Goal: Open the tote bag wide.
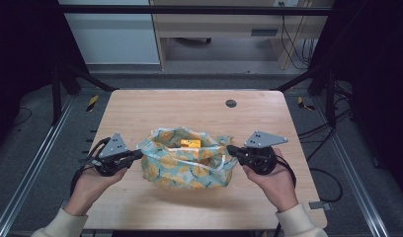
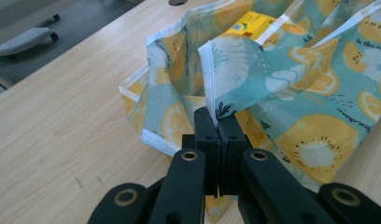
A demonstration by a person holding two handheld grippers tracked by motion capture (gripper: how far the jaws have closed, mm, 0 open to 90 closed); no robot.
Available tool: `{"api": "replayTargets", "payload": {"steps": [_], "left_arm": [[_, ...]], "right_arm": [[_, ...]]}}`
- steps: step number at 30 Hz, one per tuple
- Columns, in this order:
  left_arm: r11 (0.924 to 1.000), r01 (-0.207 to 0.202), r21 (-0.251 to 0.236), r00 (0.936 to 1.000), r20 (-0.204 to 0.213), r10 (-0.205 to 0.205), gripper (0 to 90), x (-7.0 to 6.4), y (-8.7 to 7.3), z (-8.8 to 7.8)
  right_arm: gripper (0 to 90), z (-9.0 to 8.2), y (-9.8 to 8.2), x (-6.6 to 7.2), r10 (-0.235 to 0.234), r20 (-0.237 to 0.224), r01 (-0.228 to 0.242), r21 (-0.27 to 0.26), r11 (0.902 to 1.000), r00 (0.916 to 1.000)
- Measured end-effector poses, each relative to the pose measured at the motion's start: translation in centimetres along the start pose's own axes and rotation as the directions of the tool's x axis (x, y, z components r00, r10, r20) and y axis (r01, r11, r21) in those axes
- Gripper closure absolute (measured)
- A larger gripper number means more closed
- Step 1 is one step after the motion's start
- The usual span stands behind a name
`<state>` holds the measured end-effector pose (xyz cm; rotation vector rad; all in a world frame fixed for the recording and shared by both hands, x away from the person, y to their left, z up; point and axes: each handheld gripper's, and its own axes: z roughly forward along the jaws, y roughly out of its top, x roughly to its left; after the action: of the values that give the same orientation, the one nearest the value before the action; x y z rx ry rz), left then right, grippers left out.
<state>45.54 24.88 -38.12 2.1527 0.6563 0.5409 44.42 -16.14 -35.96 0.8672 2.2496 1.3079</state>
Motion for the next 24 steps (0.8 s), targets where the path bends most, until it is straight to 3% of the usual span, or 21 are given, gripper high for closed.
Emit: {"api": "replayTargets", "payload": {"steps": [10,22,23,24], "left_arm": [[0.9994,0.017,0.029,0.9997,0.019,-0.018,89.4,-0.5,-1.7,1.0],[0.9966,0.009,0.082,0.9995,0.031,-0.012,89.3,-1.1,-3.3,2.5],[0.9962,0.003,0.087,0.9995,0.033,-0.006,89.3,-1.2,-3.4,2.6],[0.9957,0.0,0.093,0.9994,0.035,-0.003,89.3,-1.3,-3.5,2.8]], "right_arm": [[90.0,1.5,-3.7,0.5,0.024,-0.056,-0.019,0.084,0.9963,0.9981],[89.9,3.2,-6.2,0.3,0.027,-0.051,-0.017,0.176,0.9843,0.9983],[88.8,3.3,-6.3,0.3,0.029,-0.052,-0.019,0.181,0.9833,0.9982],[81.8,3.5,-6.3,0.3,0.036,-0.059,-0.024,0.184,0.9826,0.9976]]}}
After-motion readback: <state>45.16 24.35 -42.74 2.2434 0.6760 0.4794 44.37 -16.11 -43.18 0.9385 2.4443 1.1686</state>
